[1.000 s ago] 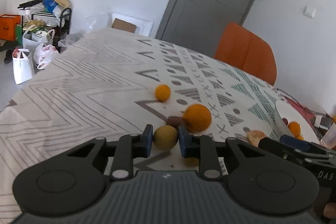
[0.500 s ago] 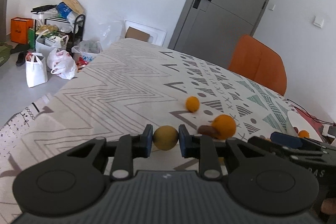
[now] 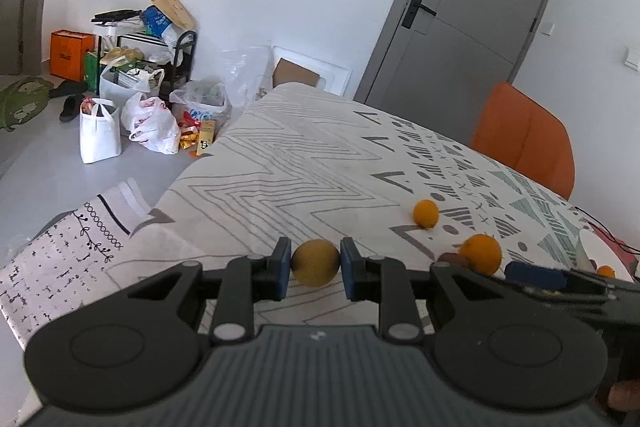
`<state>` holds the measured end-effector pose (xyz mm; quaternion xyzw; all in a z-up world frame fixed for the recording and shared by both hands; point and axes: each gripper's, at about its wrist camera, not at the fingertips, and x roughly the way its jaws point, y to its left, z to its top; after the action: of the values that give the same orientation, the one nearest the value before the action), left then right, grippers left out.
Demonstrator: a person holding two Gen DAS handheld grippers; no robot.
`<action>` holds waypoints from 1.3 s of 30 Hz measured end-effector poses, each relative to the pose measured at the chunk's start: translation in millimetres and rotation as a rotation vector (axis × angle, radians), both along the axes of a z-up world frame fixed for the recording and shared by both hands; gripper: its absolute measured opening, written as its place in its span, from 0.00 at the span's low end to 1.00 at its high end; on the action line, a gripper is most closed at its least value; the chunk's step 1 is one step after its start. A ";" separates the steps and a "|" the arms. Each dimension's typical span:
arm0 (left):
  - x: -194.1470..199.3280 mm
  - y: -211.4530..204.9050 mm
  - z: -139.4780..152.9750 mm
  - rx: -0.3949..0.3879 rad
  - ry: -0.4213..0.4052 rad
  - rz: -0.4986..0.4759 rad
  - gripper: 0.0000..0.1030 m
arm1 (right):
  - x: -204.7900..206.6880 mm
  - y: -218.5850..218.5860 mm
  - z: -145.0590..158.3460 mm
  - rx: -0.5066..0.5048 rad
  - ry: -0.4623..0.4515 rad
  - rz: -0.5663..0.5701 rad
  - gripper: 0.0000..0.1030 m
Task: Organize fruits
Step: 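Close the right tool on a second yellow-green fruit while the left tool holds its fruit, then carry both yellow-green fruits onto the white plate and open both tools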
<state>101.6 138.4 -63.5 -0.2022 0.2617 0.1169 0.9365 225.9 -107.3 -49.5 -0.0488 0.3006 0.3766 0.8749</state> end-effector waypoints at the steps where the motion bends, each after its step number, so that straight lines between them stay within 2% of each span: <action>1: -0.3 0.6 -0.6 -0.001 0.001 0.002 0.24 | -1.9 1.9 -1.8 -0.006 0.009 0.005 0.76; 2: -0.1 0.8 -1.1 -0.003 0.002 0.003 0.24 | -3.9 3.2 -3.5 -0.010 0.018 0.012 0.71; 3: 0.1 0.7 -1.9 -0.004 0.003 0.002 0.24 | -6.8 4.5 -5.3 -0.014 0.025 0.025 0.49; 5: 0.5 0.4 -2.2 -0.004 0.005 -0.001 0.24 | -10.8 6.3 -7.1 -0.029 0.022 0.046 0.24; 9: 1.5 -4.2 1.8 0.006 -0.002 -0.013 0.24 | -11.5 0.9 -1.1 -0.013 0.041 0.053 0.24; 15: 5.6 -18.9 7.8 0.016 -0.016 -0.048 0.24 | -13.9 -16.6 5.3 0.007 0.010 0.020 0.24; 39: 46.3 -120.0 31.1 0.083 -0.041 -0.281 0.24 | 0.0 -128.2 28.6 0.125 -0.074 -0.253 0.24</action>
<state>148.0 18.3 -32.4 -0.1271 0.2630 -0.0088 0.9564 226.0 -235.5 -20.9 0.0302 0.2477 0.2790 0.9273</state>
